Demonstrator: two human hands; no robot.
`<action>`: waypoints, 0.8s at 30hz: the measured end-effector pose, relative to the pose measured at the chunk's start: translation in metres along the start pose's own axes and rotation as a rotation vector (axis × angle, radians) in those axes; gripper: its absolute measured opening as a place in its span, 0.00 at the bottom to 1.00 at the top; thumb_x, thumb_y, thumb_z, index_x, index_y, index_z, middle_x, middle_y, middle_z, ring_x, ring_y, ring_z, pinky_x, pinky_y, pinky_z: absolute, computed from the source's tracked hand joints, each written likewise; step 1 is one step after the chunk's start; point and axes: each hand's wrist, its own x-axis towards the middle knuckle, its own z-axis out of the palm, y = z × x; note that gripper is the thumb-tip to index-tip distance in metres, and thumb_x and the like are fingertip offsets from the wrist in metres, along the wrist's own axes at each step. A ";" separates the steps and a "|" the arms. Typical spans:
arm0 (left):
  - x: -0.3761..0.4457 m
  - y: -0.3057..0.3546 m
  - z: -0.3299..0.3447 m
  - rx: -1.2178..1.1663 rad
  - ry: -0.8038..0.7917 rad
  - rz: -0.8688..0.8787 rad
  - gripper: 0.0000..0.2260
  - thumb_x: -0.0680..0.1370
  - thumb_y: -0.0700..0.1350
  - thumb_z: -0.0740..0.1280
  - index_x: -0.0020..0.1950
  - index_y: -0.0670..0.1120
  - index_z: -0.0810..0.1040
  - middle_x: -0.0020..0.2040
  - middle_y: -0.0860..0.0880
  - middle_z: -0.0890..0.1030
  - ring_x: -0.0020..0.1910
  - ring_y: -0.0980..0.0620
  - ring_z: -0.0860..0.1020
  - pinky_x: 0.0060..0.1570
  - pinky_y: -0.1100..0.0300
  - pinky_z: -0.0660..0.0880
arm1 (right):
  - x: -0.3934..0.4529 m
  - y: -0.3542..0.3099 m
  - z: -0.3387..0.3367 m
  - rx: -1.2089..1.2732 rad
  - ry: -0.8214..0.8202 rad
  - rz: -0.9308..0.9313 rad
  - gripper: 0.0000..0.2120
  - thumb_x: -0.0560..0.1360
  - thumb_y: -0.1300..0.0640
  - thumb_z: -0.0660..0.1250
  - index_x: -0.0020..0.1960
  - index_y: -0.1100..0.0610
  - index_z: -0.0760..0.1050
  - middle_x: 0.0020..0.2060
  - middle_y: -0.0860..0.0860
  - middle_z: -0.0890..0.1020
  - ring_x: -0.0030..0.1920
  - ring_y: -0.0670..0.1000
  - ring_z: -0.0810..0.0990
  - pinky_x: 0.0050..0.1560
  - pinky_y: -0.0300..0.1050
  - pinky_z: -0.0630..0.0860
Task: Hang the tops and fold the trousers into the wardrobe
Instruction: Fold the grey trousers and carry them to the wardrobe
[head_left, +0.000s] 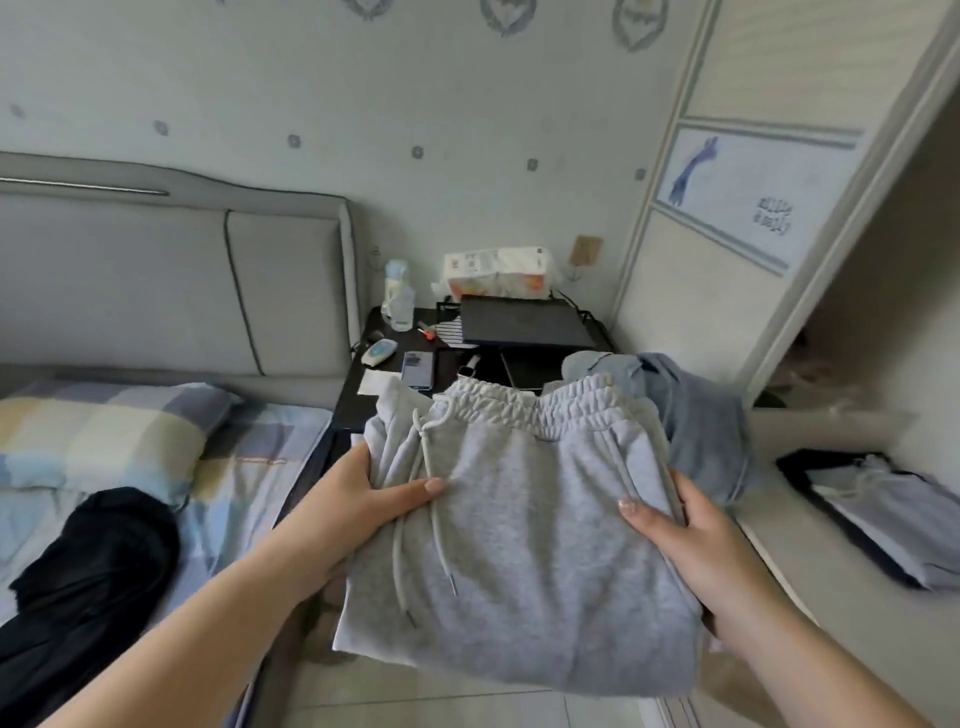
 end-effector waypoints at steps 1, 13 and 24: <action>0.005 0.004 0.025 0.000 -0.034 -0.002 0.43 0.44 0.66 0.80 0.55 0.50 0.77 0.48 0.51 0.85 0.47 0.51 0.84 0.49 0.51 0.80 | -0.005 0.003 -0.026 0.000 0.036 0.002 0.15 0.64 0.44 0.74 0.50 0.41 0.78 0.49 0.45 0.84 0.52 0.50 0.82 0.55 0.53 0.77; 0.057 0.037 0.237 0.003 -0.374 0.029 0.33 0.57 0.56 0.80 0.58 0.48 0.76 0.49 0.51 0.85 0.48 0.51 0.84 0.48 0.53 0.80 | -0.041 0.046 -0.223 0.094 0.335 0.058 0.13 0.73 0.58 0.70 0.55 0.46 0.77 0.48 0.45 0.85 0.50 0.49 0.84 0.56 0.55 0.77; 0.154 0.061 0.371 0.102 -0.601 0.042 0.22 0.66 0.50 0.78 0.56 0.45 0.77 0.49 0.49 0.85 0.49 0.51 0.83 0.48 0.57 0.80 | 0.004 0.078 -0.319 0.164 0.560 0.080 0.12 0.72 0.58 0.70 0.54 0.46 0.77 0.45 0.42 0.85 0.44 0.44 0.84 0.44 0.43 0.77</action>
